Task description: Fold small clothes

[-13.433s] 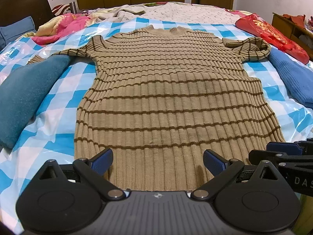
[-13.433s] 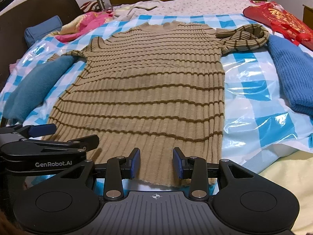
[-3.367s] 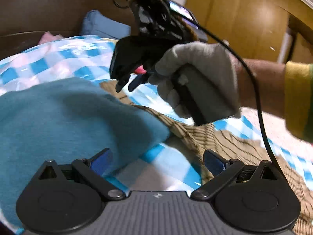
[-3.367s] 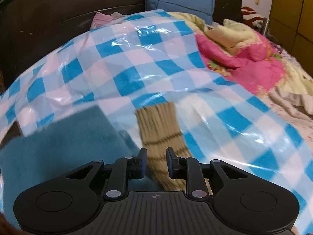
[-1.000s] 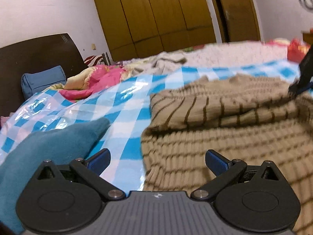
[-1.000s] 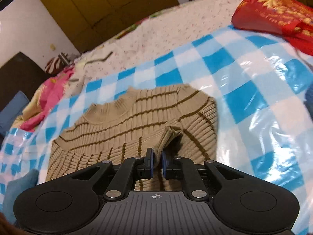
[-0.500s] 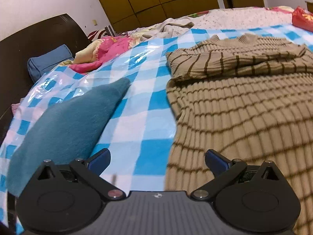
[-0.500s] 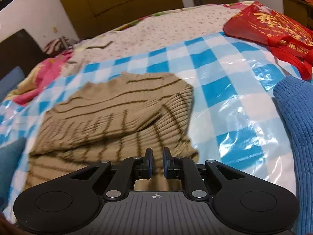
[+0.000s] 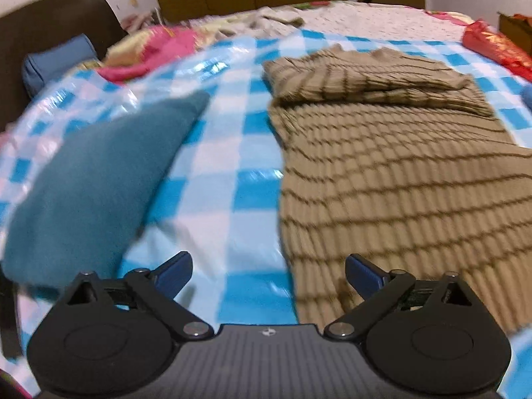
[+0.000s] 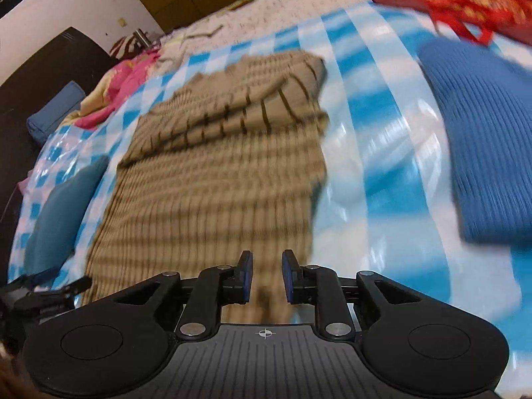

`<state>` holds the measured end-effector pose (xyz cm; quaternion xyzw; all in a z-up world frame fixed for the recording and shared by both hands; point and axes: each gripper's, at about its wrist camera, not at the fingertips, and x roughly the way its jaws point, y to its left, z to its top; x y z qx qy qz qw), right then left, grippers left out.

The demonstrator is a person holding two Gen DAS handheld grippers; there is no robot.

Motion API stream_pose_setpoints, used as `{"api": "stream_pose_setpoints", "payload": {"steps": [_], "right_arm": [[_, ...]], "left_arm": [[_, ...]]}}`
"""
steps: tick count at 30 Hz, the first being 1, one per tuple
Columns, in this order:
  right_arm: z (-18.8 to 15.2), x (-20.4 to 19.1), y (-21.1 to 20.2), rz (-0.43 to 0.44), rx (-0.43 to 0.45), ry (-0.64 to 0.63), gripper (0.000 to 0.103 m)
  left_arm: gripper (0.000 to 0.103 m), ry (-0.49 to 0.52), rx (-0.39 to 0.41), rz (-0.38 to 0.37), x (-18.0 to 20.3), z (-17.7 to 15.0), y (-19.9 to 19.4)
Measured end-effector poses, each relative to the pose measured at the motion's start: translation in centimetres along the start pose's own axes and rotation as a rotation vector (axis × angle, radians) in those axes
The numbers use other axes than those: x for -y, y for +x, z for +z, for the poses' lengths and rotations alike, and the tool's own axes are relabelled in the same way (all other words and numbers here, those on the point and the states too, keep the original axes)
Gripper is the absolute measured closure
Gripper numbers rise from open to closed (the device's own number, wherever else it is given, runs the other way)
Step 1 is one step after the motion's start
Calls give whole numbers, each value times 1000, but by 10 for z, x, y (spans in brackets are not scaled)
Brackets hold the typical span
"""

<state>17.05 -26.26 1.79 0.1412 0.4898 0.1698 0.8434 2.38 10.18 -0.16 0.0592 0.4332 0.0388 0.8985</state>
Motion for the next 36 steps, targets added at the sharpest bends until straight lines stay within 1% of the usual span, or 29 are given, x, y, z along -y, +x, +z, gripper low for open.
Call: {"api": "stream_pose_setpoints", "payload": {"steps": [2, 4, 5, 6, 9, 13, 15, 18, 23, 26, 31, 36], "right_arm": [[-14, 4, -5, -1, -42, 8, 82], [-25, 7, -6, 0, -73, 12, 82], [-30, 10, -4, 3, -85, 22, 82], [-33, 12, -2, 16, -95, 44, 82], [-39, 17, 3, 82, -123, 111, 82], [-44, 11, 5, 111, -135, 97, 82], [-45, 9, 6, 124, -145, 89, 82], [-47, 9, 5, 138, -147, 89, 82], [-54, 11, 8, 167, -149, 115, 82], [-57, 9, 12, 190, -152, 124, 82], [-60, 8, 14, 210, -143, 129, 82], [-63, 6, 14, 226, -135, 147, 82]], "left_arm": [[0, -11, -27, -42, 1, -4, -5], [0, -17, -38, -72, 3, -7, -9], [2, -16, -43, -83, 5, -8, -10], [5, -12, -47, -94, 6, -8, -11], [10, 0, -61, -118, 11, -11, -13], [14, 28, -72, -133, 18, -14, -16], [18, 37, -81, -140, 18, -15, -16], [20, 32, -96, -153, 18, -15, -16], [21, 10, -114, -158, 16, -15, -14], [22, 15, -121, -158, 19, -15, -12], [22, 21, -134, -166, 22, -15, -9], [23, 1, -159, -183, 19, -13, -5]]}}
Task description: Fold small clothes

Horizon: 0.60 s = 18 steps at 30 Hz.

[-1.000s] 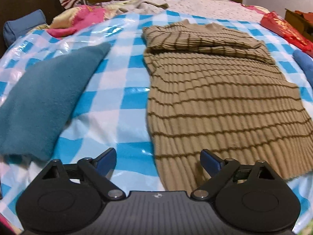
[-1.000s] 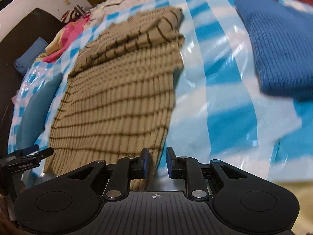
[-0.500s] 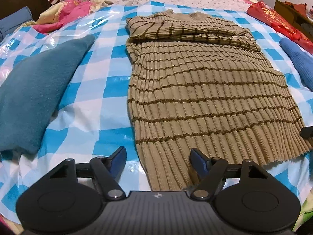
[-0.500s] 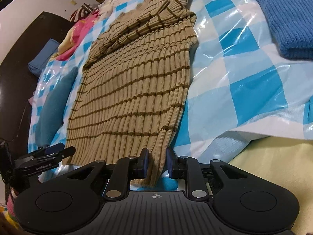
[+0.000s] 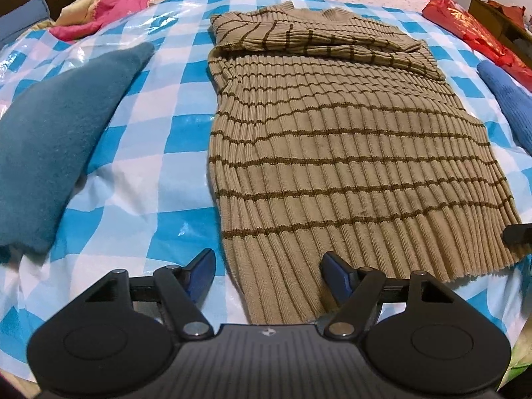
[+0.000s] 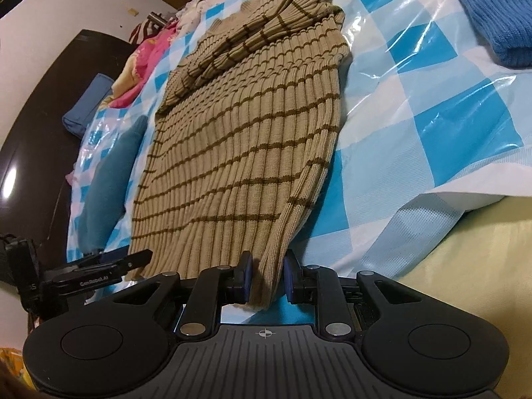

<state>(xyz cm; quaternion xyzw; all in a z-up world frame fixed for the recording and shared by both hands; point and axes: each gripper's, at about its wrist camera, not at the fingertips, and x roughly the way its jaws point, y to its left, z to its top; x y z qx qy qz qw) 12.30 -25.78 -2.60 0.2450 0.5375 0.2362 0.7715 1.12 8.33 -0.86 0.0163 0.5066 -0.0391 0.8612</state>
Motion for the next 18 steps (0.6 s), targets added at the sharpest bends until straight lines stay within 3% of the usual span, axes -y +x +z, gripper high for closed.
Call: {"api": "stream_pose_setpoints", "payload": {"steps": [1, 3, 6, 9, 18], "right_arm": [[-1, 0, -1, 4, 3, 2, 82], [-2, 1, -3, 18, 12, 18, 86], [-5, 4, -9, 49, 28, 46, 90], [-8, 7, -14, 85, 40, 77, 92], [-12, 16, -33, 130, 113, 152, 97]], "left_arm": [[25, -6, -1, -4, -1, 0, -1], [43, -20, -2, -10, -3, -1, -2], [61, -51, 1, -50, -7, -2, -5], [70, -75, 9, -70, -8, -3, -8], [81, -143, 41, -102, -19, -8, -24]]}}
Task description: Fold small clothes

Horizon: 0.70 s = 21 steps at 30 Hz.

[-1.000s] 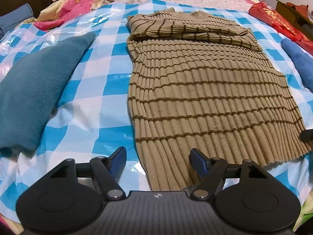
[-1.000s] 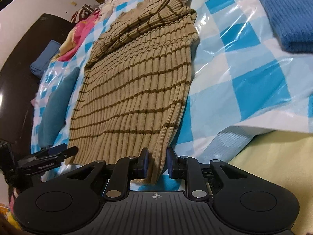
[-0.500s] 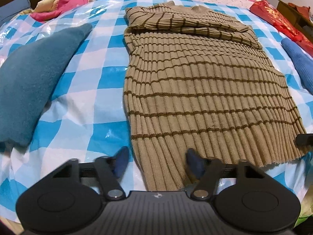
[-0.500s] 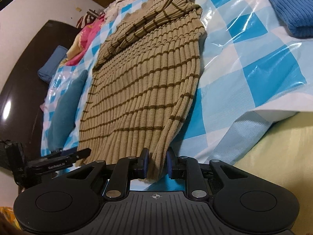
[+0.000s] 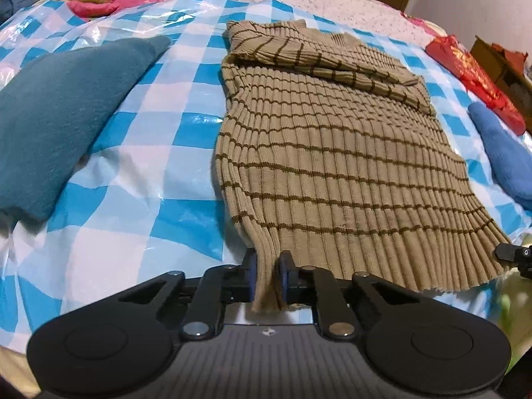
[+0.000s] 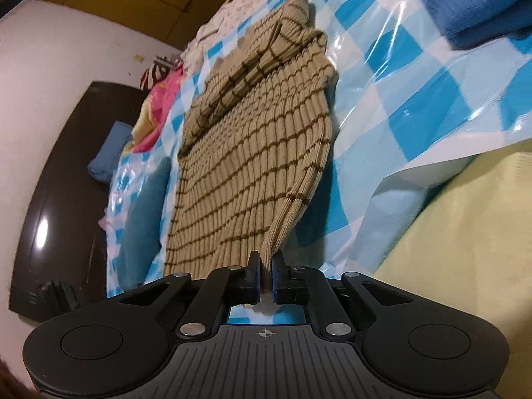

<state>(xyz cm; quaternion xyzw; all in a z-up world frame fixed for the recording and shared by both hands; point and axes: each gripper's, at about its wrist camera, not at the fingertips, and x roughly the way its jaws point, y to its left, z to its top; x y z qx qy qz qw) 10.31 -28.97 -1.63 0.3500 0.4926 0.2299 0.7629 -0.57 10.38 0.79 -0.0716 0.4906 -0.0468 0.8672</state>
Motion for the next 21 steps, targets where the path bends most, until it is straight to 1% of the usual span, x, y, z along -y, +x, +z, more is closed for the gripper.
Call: {"api": "stream_pose_setpoints", "payload": {"steps": [3, 6, 8, 10, 13, 19, 21], "right_arm": [[1, 3, -11, 12, 33, 13, 98], [2, 6, -20, 4, 54, 24, 99], [2, 9, -21, -7, 55, 28, 99], [1, 10, -19, -13, 48, 30, 99], [-1, 10, -16, -16, 41, 33, 99], [0, 10, -14, -19, 32, 32, 99], [0, 10, -13, -18, 30, 34, 99]], "left_arm": [[82, -45, 13, -22, -9, -1, -9], [82, -86, 10, -30, -19, -4, -11], [82, -86, 1, -13, -21, -5, -6], [82, -95, -18, -19, -21, -5, 0], [81, -103, -21, -17, -22, -2, 4], [74, -101, -9, 0, -23, 3, 8], [70, -91, -13, -5, -20, 2, 10]]}}
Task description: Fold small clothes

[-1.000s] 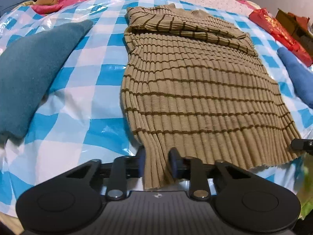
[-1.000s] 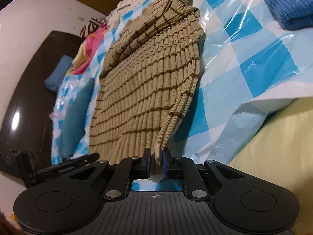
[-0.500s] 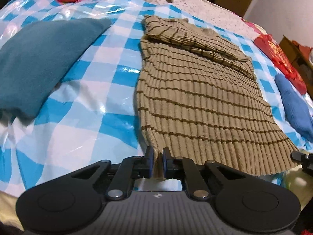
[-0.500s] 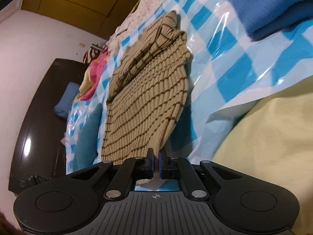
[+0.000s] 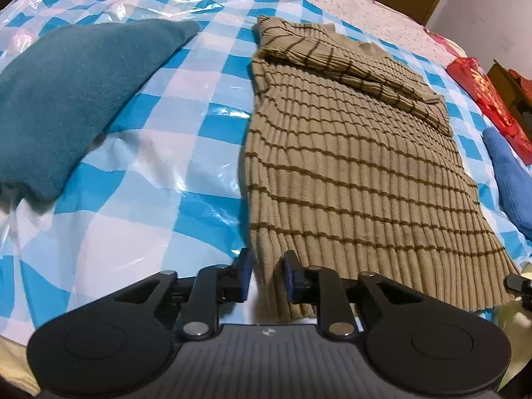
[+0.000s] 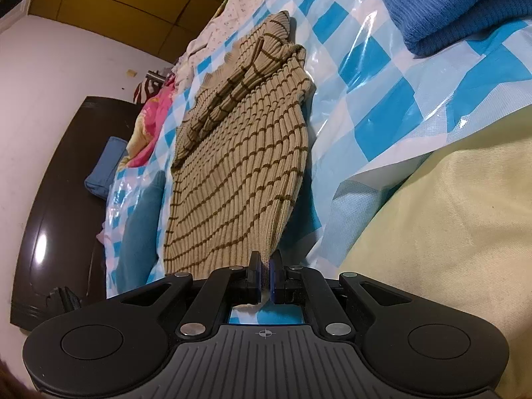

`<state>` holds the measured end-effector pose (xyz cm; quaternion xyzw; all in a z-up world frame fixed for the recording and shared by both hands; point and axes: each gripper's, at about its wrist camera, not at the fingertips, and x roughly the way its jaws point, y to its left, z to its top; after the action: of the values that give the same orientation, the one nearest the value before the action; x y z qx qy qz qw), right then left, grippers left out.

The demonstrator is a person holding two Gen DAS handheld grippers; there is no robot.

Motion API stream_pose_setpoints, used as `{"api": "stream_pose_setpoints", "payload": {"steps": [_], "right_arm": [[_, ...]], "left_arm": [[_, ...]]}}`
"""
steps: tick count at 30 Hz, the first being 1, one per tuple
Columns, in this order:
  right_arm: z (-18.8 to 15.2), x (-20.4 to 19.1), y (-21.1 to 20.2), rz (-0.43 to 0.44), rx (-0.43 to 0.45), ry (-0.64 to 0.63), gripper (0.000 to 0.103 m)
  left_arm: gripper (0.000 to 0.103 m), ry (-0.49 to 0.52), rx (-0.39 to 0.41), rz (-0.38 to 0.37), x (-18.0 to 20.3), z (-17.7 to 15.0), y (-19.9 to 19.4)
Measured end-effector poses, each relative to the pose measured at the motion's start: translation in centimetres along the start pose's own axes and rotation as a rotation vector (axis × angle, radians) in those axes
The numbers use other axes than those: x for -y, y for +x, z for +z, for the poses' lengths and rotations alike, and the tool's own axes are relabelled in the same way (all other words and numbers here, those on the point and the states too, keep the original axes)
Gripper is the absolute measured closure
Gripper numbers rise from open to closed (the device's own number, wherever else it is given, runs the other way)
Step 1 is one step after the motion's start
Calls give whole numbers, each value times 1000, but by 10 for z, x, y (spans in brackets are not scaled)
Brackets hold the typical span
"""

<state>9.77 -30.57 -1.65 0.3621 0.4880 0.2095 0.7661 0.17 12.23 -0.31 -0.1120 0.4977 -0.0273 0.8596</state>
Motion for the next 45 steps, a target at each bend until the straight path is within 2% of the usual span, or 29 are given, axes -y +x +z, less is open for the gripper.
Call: {"api": "stream_pose_setpoints", "payload": {"steps": [3, 12, 15, 18, 19, 21, 26, 32, 38, 40, 41, 45], "right_arm": [[0, 1, 1, 4, -2, 4, 99], [-1, 7, -2, 11, -2, 21, 99], [0, 7, -2, 11, -2, 23, 99], [1, 7, -4, 10, 3, 23, 99], [1, 7, -5, 9, 5, 25, 99], [1, 9, -7, 9, 6, 31, 99], [2, 10, -7, 11, 4, 41, 99], [2, 7, -14, 11, 12, 55, 99], [0, 4, -23, -6, 21, 50, 99], [1, 3, -20, -21, 18, 33, 98], [3, 2, -17, -28, 10, 28, 92], [8, -1, -6, -47, -20, 15, 92]], "left_arm": [[69, 34, -14, 12, 6, 0, 5], [68, -20, -1, 52, -5, 12, 7], [62, 2, -27, 41, 3, 12, 16], [64, 36, -42, 46, 10, 13, 19], [65, 41, -51, 38, 11, 14, 19], [81, 38, -68, 15, 9, 13, 17], [85, -59, -70, -85, -6, 10, 11], [86, -207, -9, -231, -27, 5, -4], [86, -247, 21, -254, -37, 2, -12], [86, -247, 15, -250, -38, 2, -8], [86, -245, 9, -247, -37, 2, -4], [86, -221, -10, -228, -34, 1, 4]]}}
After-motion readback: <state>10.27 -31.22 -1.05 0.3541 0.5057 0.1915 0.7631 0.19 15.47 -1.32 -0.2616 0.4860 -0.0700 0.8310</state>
